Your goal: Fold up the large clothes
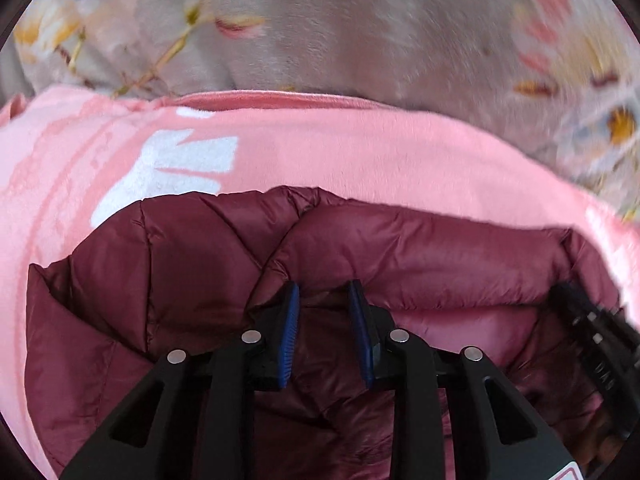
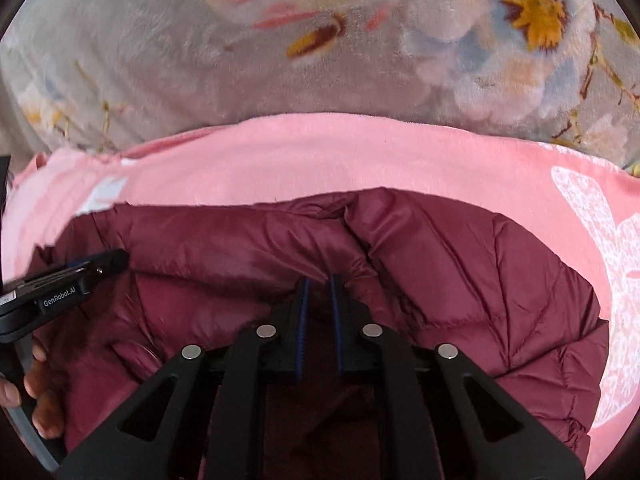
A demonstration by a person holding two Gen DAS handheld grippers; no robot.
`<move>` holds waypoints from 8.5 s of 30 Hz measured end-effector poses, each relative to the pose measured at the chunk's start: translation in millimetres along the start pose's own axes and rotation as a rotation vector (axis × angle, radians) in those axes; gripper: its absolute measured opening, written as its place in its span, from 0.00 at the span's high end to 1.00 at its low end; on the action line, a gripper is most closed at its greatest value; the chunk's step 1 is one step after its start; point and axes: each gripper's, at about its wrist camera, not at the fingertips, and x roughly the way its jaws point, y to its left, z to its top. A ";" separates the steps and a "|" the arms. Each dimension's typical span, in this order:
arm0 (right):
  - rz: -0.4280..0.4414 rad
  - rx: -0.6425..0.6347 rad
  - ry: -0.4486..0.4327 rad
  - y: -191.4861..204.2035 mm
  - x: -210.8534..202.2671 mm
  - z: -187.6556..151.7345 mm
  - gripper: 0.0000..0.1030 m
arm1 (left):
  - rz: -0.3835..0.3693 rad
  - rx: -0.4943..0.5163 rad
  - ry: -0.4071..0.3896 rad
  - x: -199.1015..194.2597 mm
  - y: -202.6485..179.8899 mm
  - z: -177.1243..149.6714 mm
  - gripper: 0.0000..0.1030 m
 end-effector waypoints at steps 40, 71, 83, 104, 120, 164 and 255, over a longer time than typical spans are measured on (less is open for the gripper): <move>-0.114 -0.096 -0.044 21.5 12.0 -3.2 0.91 | 0.132 0.119 -0.099 3.2 -22.5 -16.8 0.74; 0.050 0.168 -0.001 -86.6 -263.8 -200.0 0.30 | 0.029 0.075 -0.013 -212.3 76.8 -204.7 0.17; 0.112 0.460 0.060 -134.7 -307.3 -354.5 0.27 | -0.026 -0.195 0.093 -247.1 160.4 -342.0 0.18; 0.212 0.267 -0.396 -75.1 -557.9 -395.5 0.96 | -0.352 -0.236 -0.183 -489.3 172.2 -413.4 0.98; 0.063 0.382 -0.354 -80.9 -436.7 -249.8 0.96 | 0.020 -0.146 -0.133 -386.3 140.6 -249.8 0.94; 0.051 0.041 -0.178 52.9 -326.6 -230.5 0.56 | -0.057 -0.029 -0.089 -310.5 94.7 -242.2 0.48; 0.084 -0.059 -0.060 113.0 -285.5 -261.0 0.85 | 0.060 -0.214 -0.065 -276.5 148.5 -296.2 0.26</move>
